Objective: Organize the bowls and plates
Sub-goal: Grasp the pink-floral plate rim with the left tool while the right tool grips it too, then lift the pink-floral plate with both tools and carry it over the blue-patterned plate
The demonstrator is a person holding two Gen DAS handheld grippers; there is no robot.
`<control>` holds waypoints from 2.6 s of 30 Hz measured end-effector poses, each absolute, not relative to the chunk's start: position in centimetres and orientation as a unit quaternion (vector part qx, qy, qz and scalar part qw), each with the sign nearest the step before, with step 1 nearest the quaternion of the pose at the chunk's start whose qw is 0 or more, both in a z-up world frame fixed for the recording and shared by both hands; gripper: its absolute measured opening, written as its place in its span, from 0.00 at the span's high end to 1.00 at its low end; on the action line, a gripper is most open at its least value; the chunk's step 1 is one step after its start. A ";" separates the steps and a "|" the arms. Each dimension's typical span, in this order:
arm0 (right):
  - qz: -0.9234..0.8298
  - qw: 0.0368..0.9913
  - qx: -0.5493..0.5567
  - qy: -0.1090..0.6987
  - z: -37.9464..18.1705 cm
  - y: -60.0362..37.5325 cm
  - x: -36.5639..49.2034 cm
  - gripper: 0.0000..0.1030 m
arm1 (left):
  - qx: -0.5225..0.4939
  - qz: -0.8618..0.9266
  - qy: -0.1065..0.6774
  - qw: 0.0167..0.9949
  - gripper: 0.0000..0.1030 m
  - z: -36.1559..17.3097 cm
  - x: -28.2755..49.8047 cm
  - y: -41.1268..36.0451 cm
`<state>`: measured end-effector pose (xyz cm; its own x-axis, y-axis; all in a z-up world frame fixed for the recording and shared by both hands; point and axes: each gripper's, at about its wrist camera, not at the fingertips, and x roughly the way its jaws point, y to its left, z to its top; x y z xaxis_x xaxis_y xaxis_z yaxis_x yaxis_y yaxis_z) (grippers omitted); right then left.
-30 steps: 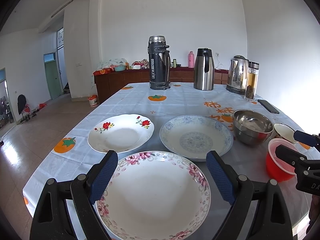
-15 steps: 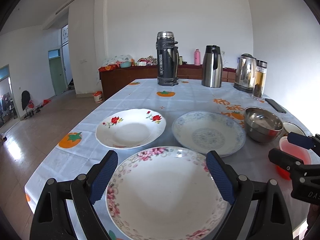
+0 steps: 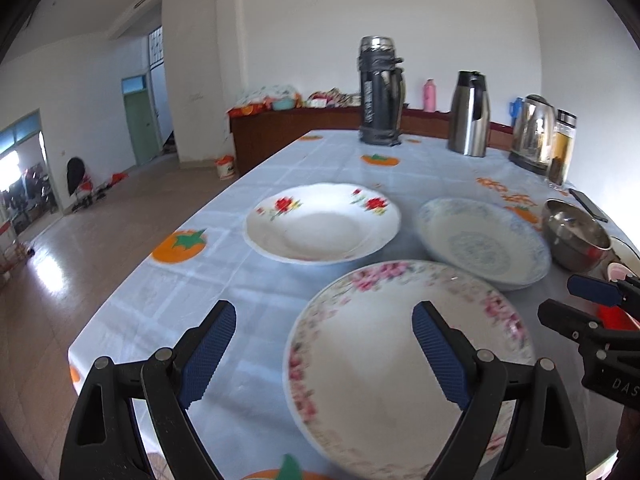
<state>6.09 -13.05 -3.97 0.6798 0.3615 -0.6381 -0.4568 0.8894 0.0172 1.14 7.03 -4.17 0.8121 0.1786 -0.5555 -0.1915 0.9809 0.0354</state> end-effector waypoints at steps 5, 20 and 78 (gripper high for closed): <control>0.245 0.902 -0.076 0.347 -4.8 -11.5 6.7 0.52 | -0.027 0.115 0.308 0.944 0.22 -4.9 1.3 9.0; 0.271 0.877 -0.104 0.383 -6.6 -9.1 8.0 0.78 | -0.046 0.090 0.363 0.926 0.56 -7.3 3.0 9.7; 0.300 0.877 -0.123 0.354 -6.8 -8.1 6.3 0.83 | -0.074 0.130 0.370 0.917 0.89 -6.7 1.2 11.9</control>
